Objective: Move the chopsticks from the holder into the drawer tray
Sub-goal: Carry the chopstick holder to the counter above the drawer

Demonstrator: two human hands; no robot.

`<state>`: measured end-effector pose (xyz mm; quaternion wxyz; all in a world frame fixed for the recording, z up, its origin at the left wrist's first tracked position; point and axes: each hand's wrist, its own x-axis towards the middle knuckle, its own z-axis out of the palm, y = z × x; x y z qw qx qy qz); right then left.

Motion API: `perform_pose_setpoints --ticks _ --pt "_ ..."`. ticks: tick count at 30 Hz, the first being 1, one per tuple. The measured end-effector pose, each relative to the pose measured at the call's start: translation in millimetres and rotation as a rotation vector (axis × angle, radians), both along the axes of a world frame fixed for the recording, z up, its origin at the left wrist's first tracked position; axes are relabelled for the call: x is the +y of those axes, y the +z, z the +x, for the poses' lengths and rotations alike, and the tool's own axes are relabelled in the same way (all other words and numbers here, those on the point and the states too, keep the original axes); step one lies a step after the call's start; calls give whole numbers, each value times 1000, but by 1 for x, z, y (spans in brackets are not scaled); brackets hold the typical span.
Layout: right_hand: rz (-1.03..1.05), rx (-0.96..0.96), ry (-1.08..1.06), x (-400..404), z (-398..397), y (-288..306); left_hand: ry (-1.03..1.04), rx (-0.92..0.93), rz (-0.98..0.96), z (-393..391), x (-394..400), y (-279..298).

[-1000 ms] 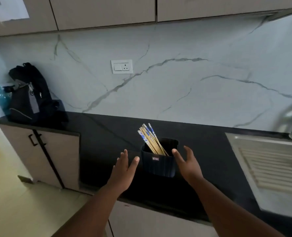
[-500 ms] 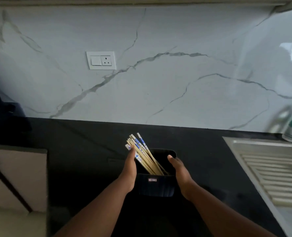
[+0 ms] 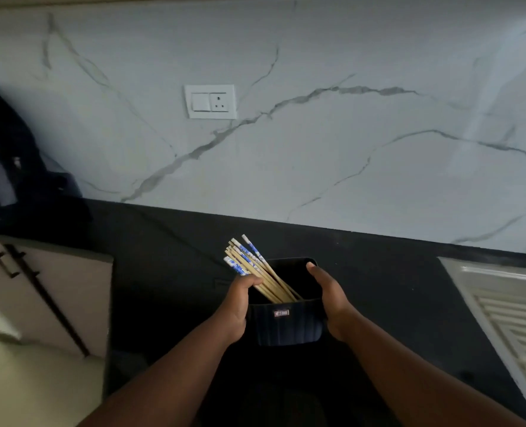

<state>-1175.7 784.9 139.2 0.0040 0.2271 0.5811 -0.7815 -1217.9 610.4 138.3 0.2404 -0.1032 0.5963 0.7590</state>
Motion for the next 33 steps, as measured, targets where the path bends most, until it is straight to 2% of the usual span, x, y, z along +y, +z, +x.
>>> perform_pose_setpoints --ticks 7,10,16,20,23,27,33 --pt "-49 35 333 -41 -2 4 332 -50 91 53 -48 11" --pt "-93 16 493 -71 7 4 492 -9 160 96 -71 16" --pt "-130 -7 847 -155 57 10 792 84 120 207 -136 42" --pt "-34 63 1156 -215 113 10 958 126 127 300 -180 39" --pt "113 88 1391 -255 164 0 1107 125 117 370 -205 23" --pt "306 -15 1640 -307 247 -20 1278 85 109 469 -232 -3" --pt "399 -107 1869 -373 395 -43 1433 -6 12 632 -257 -37"
